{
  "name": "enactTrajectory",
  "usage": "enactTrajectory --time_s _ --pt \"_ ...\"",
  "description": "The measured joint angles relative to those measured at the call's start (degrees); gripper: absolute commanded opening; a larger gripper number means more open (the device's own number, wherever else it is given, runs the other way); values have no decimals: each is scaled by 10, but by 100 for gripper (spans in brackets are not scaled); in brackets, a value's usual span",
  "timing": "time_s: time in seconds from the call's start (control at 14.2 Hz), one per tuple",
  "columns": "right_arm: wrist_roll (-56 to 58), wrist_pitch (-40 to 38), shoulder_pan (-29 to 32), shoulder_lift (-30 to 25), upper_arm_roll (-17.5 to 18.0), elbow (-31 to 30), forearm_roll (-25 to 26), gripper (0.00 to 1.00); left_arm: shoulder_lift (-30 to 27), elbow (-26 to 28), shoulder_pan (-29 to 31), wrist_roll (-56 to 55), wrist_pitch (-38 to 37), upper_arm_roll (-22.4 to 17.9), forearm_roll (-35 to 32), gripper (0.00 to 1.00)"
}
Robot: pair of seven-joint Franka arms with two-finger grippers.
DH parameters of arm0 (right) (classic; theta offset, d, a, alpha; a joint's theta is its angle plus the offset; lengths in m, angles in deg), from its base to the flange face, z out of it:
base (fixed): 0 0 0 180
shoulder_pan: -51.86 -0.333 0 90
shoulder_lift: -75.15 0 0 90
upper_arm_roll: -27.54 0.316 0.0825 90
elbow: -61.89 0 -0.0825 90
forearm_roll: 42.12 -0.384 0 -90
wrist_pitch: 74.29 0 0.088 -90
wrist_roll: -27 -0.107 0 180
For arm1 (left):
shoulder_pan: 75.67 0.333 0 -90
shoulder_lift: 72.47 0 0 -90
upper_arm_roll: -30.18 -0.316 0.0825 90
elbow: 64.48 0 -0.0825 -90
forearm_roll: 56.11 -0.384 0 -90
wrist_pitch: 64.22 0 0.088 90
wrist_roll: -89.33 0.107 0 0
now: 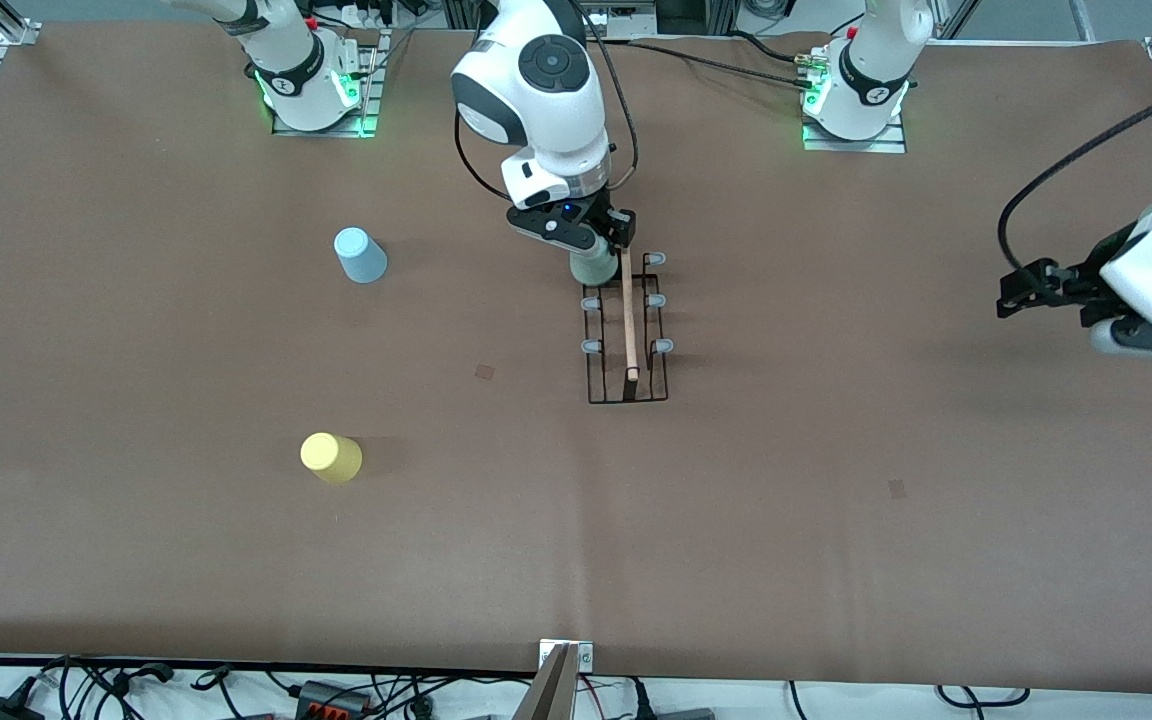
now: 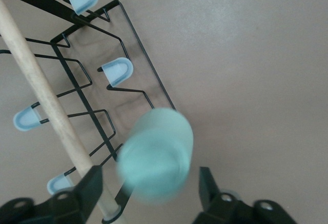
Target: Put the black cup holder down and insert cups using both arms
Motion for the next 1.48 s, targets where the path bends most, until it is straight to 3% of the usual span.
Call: enactTrajectory --time_s 0.14,0.42,0.78,1.06,1.27,1.48 --pt "0 -5 4 -3 -5 10 0 100 -40 39 -10 0 24 -10 0 100" --pt "37 -80 61 -51 -10 27 2 100 -73 42 -12 1 1 -11 -3 100" --pt "278 -156 186 -89 -16 19 4 100 -69 42 -14 2 0 -11 -12 100" --pt "494 -80 302 -32 -24 8 17 100 -66 39 -16 2 0 -11 -12 100" --pt "576 -23 319 19 -65 7 69 100 -62 35 -18 2 0 -11 -12 100" --pt "585 80 318 71 -74 7 85 100 -60 33 -18 2 0 -11 -12 100"
